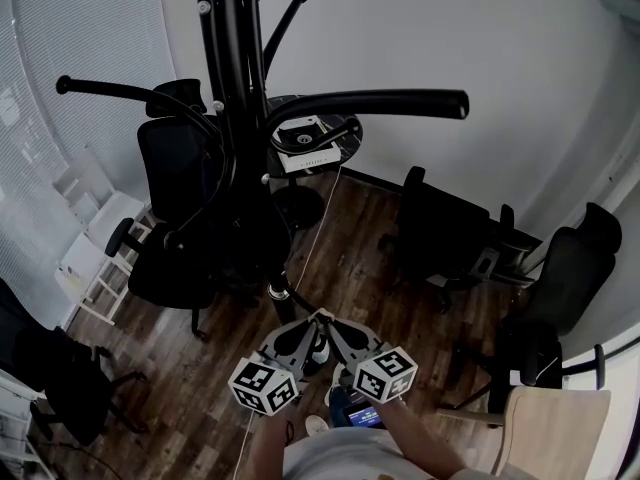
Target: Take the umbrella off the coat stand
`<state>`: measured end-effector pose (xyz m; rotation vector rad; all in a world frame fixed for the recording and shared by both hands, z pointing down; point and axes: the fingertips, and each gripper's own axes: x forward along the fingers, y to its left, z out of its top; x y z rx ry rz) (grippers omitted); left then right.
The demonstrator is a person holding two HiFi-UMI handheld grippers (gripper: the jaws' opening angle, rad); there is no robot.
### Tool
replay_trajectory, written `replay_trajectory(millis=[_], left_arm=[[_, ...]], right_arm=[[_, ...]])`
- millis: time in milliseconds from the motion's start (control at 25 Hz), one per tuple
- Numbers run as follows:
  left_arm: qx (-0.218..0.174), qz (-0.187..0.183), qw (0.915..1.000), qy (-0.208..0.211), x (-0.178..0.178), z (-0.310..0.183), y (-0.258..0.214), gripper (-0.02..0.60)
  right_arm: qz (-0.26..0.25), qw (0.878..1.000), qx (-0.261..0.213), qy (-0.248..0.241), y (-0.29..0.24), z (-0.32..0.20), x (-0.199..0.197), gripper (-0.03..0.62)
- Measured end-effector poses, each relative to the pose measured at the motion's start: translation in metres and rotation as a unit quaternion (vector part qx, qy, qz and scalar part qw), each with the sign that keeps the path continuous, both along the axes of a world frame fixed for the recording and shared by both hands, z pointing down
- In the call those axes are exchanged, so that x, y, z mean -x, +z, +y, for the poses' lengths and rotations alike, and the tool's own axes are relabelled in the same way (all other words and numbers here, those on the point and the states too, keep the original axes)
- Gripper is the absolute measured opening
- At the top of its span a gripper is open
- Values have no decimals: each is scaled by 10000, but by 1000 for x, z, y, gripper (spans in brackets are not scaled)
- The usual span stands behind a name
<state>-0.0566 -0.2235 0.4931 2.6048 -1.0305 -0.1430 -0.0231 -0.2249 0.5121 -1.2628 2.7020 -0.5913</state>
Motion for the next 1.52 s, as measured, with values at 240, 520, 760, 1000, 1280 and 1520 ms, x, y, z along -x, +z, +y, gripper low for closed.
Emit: replay_trajectory(millis=[240, 520, 760, 1000, 1280, 1520], left_arm=[[49, 280, 9995, 115, -1, 10, -6, 20], [80, 402, 9991, 137, 0, 19, -8, 20], [84, 316, 9994, 82, 4, 30, -6, 20], [107, 207, 9997, -108, 6, 41, -7, 20], [10, 195, 9993, -318, 3, 64, -20, 20], [-37, 243, 9986, -467, 2, 82, -27, 20]], right_arm=[[-24, 9999, -75, 135, -7, 10, -4, 17], [-26, 9999, -82, 126, -10, 24, 0, 17], [-147, 9999, -50, 73, -8, 35, 0, 18], [-253, 9997, 7, -55, -9, 49, -1, 17], [-327, 9991, -66, -267, -22, 72, -3, 17], [-321, 9987, -133, -360, -29, 93, -9, 17]])
